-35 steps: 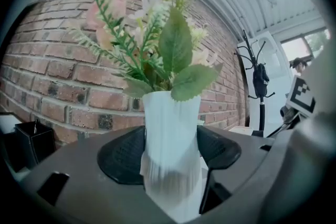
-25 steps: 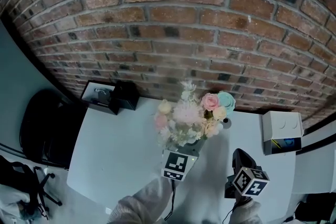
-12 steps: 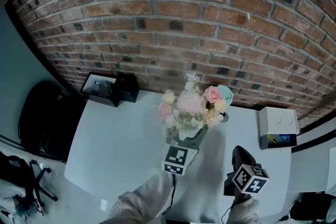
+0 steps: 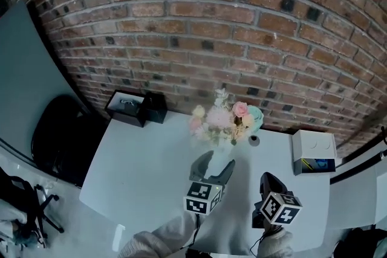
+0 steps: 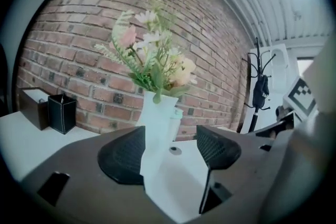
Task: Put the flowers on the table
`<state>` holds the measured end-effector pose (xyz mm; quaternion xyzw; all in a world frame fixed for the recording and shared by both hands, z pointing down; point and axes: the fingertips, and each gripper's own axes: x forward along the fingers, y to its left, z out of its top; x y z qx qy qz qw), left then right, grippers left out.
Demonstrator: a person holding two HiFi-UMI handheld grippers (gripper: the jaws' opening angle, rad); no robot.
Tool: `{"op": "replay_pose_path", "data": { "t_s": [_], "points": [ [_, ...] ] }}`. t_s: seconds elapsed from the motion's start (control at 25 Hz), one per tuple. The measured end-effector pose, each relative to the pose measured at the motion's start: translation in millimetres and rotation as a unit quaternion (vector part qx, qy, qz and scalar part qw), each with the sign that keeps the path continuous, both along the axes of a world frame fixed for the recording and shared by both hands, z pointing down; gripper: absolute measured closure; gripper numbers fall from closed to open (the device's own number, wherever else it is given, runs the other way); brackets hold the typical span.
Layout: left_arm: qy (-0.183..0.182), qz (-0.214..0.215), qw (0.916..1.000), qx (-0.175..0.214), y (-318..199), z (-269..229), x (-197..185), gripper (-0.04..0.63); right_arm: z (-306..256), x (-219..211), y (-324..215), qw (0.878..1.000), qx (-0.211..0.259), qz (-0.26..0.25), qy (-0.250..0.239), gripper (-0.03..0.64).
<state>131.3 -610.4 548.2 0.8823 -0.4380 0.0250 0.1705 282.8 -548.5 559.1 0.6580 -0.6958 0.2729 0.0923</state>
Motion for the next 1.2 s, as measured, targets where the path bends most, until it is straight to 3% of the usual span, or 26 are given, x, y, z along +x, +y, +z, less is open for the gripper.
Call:
{"op": "replay_pose_path", "data": {
  "t_s": [0.12, 0.24, 0.56, 0.84, 1.2],
  "points": [
    [0.010, 0.005, 0.9999, -0.006, 25.1, -17.0, 1.9, 0.297, -14.5, -11.3, 9.8, 1.000, 0.012, -0.016, 0.002, 0.594],
    [0.005, -0.011, 0.9999, 0.009, 48.2, -39.0, 1.3, 0.427, -34.4, -20.0, 19.6, 0.999, 0.031, -0.028, -0.004, 0.594],
    [-0.012, -0.039, 0.9992, 0.001, 109.7, -68.6, -1.8, 0.572, -66.9, -33.1, 56.4, 0.996, 0.072, -0.050, -0.028, 0.594],
    [-0.029, -0.038, 0.9986, -0.021, 154.0, -74.0, -1.6, 0.586, -67.3, -49.2, 92.0, 0.993, 0.081, -0.072, -0.047, 0.594],
    [-0.042, -0.039, 0.9983, -0.013, 178.9, -81.7, -13.4, 0.586, -77.5, -63.2, 127.0, 0.994, 0.078, -0.073, -0.038, 0.594]
  ]
}}
